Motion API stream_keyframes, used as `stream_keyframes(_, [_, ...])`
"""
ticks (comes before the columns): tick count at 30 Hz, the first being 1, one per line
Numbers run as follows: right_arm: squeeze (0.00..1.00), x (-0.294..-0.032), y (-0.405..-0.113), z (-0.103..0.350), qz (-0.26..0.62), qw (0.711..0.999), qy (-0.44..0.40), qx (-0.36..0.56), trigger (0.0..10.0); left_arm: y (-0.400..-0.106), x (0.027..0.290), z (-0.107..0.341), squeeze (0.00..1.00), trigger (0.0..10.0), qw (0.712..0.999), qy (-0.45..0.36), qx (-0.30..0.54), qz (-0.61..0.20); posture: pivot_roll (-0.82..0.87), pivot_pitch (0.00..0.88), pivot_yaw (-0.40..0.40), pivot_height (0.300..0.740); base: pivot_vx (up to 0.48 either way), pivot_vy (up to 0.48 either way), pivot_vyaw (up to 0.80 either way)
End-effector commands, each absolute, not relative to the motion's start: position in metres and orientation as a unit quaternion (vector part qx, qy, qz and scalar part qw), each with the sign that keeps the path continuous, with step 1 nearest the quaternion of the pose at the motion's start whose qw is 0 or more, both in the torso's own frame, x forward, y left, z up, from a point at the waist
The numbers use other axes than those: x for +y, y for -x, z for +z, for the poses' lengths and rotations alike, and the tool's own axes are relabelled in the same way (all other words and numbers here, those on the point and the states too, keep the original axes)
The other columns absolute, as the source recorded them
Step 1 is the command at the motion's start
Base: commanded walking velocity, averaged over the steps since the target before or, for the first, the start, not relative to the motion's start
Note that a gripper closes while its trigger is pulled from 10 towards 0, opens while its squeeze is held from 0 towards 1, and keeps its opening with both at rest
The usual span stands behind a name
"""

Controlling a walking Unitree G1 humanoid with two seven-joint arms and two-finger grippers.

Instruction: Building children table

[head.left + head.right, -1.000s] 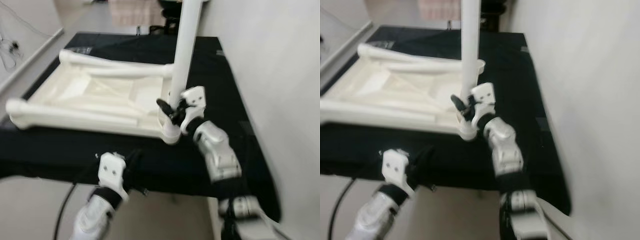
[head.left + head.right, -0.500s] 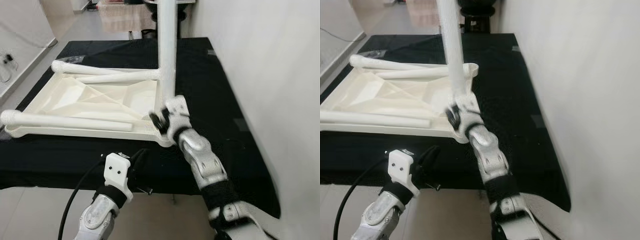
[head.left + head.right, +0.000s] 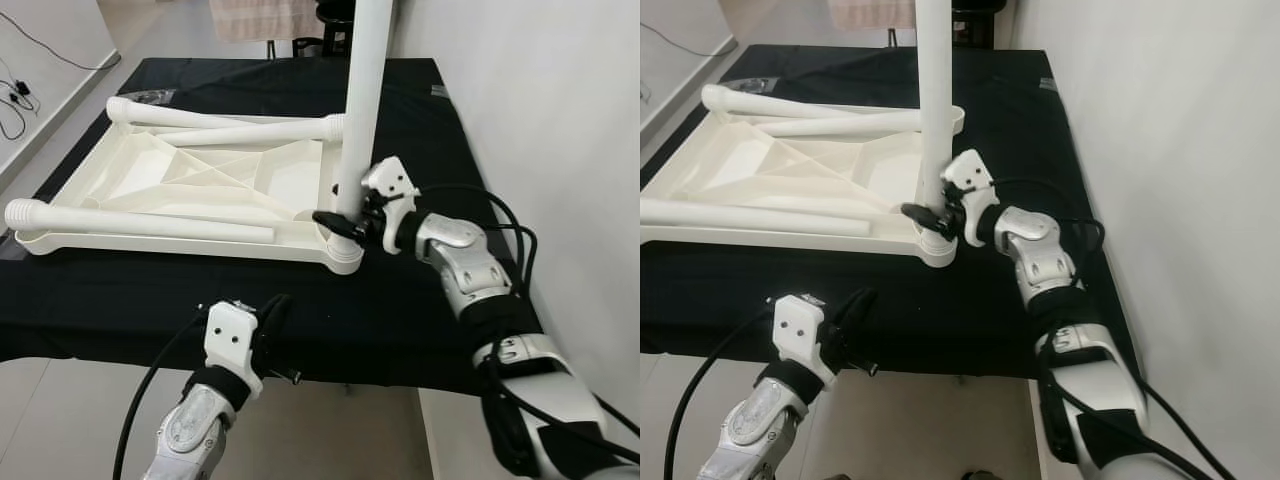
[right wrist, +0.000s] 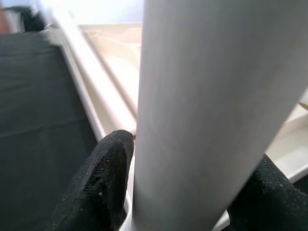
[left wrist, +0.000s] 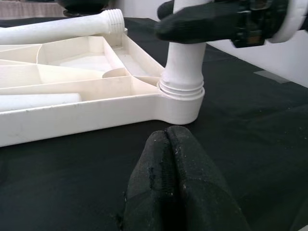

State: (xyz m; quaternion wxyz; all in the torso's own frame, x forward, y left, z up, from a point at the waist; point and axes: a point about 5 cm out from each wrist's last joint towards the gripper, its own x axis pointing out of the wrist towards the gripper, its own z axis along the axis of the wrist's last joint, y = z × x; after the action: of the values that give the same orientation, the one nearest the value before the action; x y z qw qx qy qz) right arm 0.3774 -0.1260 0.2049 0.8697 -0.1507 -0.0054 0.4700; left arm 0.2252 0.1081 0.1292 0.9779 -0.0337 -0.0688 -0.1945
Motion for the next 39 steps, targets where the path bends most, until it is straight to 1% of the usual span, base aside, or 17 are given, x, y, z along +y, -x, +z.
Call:
stream_keyframes(1, [0.00, -0.118, -0.375, 0.203, 0.500, 0.853, 0.150, -0.006, 10.0, -0.223, 0.107, 0.125, 0.00, 10.0, 0.979, 0.029, -0.063, -0.194, 0.17, 0.114, -0.032, 0.740, 0.000, 0.000, 0.00])
stream_keyframes(2, [0.00, -0.119, -0.377, 0.206, 0.503, 0.853, 0.140, -0.010, 0.9, -0.223, 0.107, 0.125, 0.00, 10.0, 0.979, 0.029, -0.063, -0.194, 0.17, 0.116, -0.030, 0.740, 0.000, 0.000, 0.00])
stream_keyframes(3, [0.00, -0.119, -0.377, 0.206, 0.503, 0.853, 0.140, -0.010, 0.9, -0.223, 0.107, 0.125, 0.00, 10.0, 0.979, 0.029, -0.063, -0.194, 0.17, 0.116, -0.030, 0.740, 0.000, 0.000, 0.00])
stream_keyframes(4, [0.00, -0.119, -0.378, 0.207, 0.504, 0.853, 0.133, -0.012, 0.0, -0.223, 0.107, 0.125, 0.00, 10.0, 0.979, 0.029, -0.063, -0.194, 0.17, 0.116, -0.030, 0.740, 0.000, 0.000, 0.00])
stream_keyframes(14, [0.00, -0.120, -0.379, 0.204, 0.517, 0.849, 0.104, -0.020, 0.0, -0.223, 0.107, 0.126, 0.00, 10.0, 0.978, 0.030, -0.063, -0.195, 0.15, 0.128, -0.026, 0.740, 0.000, 0.000, 0.00])
stream_keyframes(18, [0.00, -0.126, -0.378, 0.202, 0.497, 0.865, 0.064, -0.028, 0.0, -0.223, 0.108, 0.126, 0.00, 10.0, 0.978, 0.031, -0.063, -0.195, 0.14, 0.131, -0.023, 0.740, 0.000, 0.000, 0.00])
stream_keyframes(21, [0.00, -0.126, -0.375, 0.179, 0.422, 0.907, 0.007, -0.003, 0.0, -0.222, 0.109, 0.127, 0.00, 10.0, 0.978, 0.032, -0.063, -0.195, 0.14, 0.141, -0.017, 0.740, 0.000, 0.000, 0.00])
stream_keyframes(23, [0.00, -0.121, -0.370, 0.155, 0.313, 0.949, 0.012, 0.029, 0.0, -0.222, 0.111, 0.127, 0.00, 10.0, 0.978, 0.032, -0.062, -0.195, 0.14, 0.147, -0.018, 0.740, 0.000, 0.000, 0.00])
stream_keyframes(24, [0.00, -0.121, -0.370, 0.155, 0.313, 0.949, 0.012, 0.029, 0.0, -0.222, 0.111, 0.127, 0.00, 10.0, 0.978, 0.032, -0.062, -0.195, 0.14, 0.147, -0.018, 0.740, 0.000, 0.000, 0.00])
stream_keyframes(25, [0.00, -0.125, -0.364, 0.139, 0.169, 0.983, 0.030, 0.063, 0.0, -0.221, 0.112, 0.127, 0.00, 10.0, 0.978, 0.032, -0.062, -0.196, 0.13, 0.155, -0.010, 0.740, 0.000, 0.000, 0.00])
stream_keyframes(26, [0.00, -0.132, -0.357, 0.131, 0.062, 0.994, 0.047, 0.083, 0.0, -0.221, 0.113, 0.127, 0.00, 10.0, 0.978, 0.031, -0.062, -0.196, 0.13, 0.155, -0.010, 0.740, 0.000, 0.000, 0.00])
stream_keyframes(30, [0.00, -0.090, -0.325, 0.123, 0.134, 0.987, 0.067, 0.062, 0.0, -0.222, 0.114, 0.127, 0.00, 10.0, 0.978, 0.028, -0.061, -0.195, 0.13, 0.141, 0.004, 0.740, 0.000, 0.000, 0.00])
stream_keyframes(35, [0.00, -0.083, -0.338, 0.129, 0.144, 0.986, 0.061, 0.053, 0.0, -0.225, 0.116, 0.126, 0.00, 10.0, 0.979, 0.026, -0.059, -0.195, 0.14, 0.132, -0.006, 0.740, 0.000, 0.000, 0.00])
stream_keyframes(36, [0.00, -0.081, -0.342, 0.130, 0.153, 0.985, 0.058, 0.058, 7.6, -0.225, 0.115, 0.126, 0.00, 10.0, 0.979, 0.026, -0.059, -0.194, 0.15, 0.128, -0.006, 0.740, 0.000, 0.000, 0.00])
stream_keyframes(37, [0.00, -0.081, -0.342, 0.130, 0.153, 0.985, 0.058, 0.058, 7.6, -0.225, 0.115, 0.126, 0.00, 10.0, 0.979, 0.026, -0.059, -0.194, 0.15, 0.128, -0.006, 0.740, 0.000, 0.000, 0.00])
stream_keyframes(38, [0.00, -0.081, -0.345, 0.133, 0.154, 0.985, 0.058, 0.057, 10.0, -0.226, 0.116, 0.126, 0.00, 10.0, 0.979, 0.025, -0.060, -0.194, 0.15, 0.126, -0.005, 0.740, 0.000, 0.000, 0.00])
stream_keyframes(39, [0.00, -0.079, -0.347, 0.139, 0.165, 0.984, 0.050, 0.053, 10.0, -0.226, 0.116, 0.126, 0.00, 10.0, 0.979, 0.025, -0.060, -0.193, 0.15, 0.123, -0.004, 0.740, 0.000, 0.000, 0.00])
